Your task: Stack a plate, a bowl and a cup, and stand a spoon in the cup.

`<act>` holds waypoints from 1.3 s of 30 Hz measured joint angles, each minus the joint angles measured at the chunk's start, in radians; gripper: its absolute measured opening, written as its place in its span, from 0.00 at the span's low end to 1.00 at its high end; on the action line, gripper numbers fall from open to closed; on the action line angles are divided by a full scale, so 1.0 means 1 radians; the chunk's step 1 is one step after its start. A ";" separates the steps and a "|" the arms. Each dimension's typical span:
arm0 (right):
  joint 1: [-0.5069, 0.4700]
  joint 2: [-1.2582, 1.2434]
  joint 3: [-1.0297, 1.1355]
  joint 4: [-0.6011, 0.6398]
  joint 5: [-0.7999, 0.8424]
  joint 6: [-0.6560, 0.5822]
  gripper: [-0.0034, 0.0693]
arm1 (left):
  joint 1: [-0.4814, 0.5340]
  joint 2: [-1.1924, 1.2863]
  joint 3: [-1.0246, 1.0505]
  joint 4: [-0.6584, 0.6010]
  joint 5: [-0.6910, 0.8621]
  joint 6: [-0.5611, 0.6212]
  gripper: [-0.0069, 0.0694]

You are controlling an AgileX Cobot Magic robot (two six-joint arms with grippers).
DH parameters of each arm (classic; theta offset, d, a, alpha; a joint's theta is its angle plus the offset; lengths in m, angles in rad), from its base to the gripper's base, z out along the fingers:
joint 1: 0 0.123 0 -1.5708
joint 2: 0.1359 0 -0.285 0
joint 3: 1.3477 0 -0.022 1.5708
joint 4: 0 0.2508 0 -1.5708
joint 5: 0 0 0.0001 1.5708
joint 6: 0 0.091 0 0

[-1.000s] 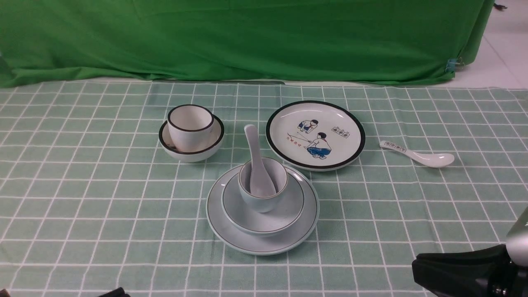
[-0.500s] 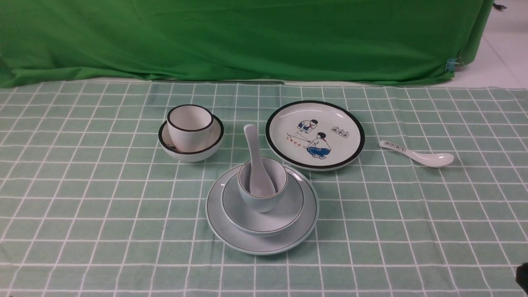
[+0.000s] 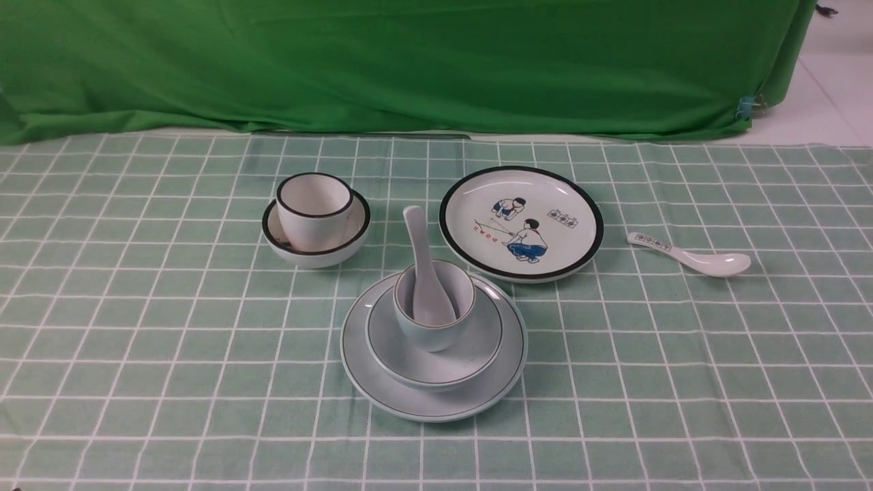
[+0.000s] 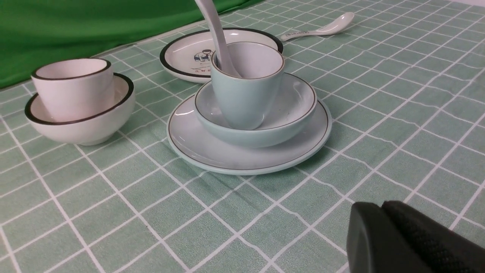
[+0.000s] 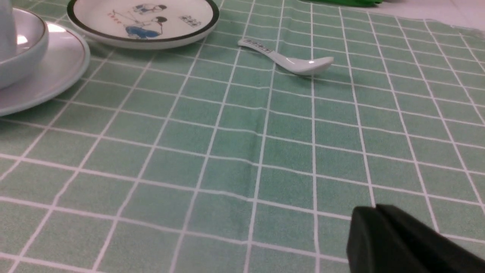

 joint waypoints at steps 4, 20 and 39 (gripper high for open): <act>0.000 0.000 0.000 0.000 0.000 0.000 0.08 | 0.000 0.000 0.000 0.007 0.000 0.000 0.11; 0.000 0.000 0.000 0.000 0.000 0.004 0.17 | 0.000 0.000 0.000 0.030 0.000 0.000 0.11; 0.000 0.000 0.000 0.000 0.000 0.007 0.22 | 0.355 -0.108 0.000 0.080 -0.089 -0.083 0.11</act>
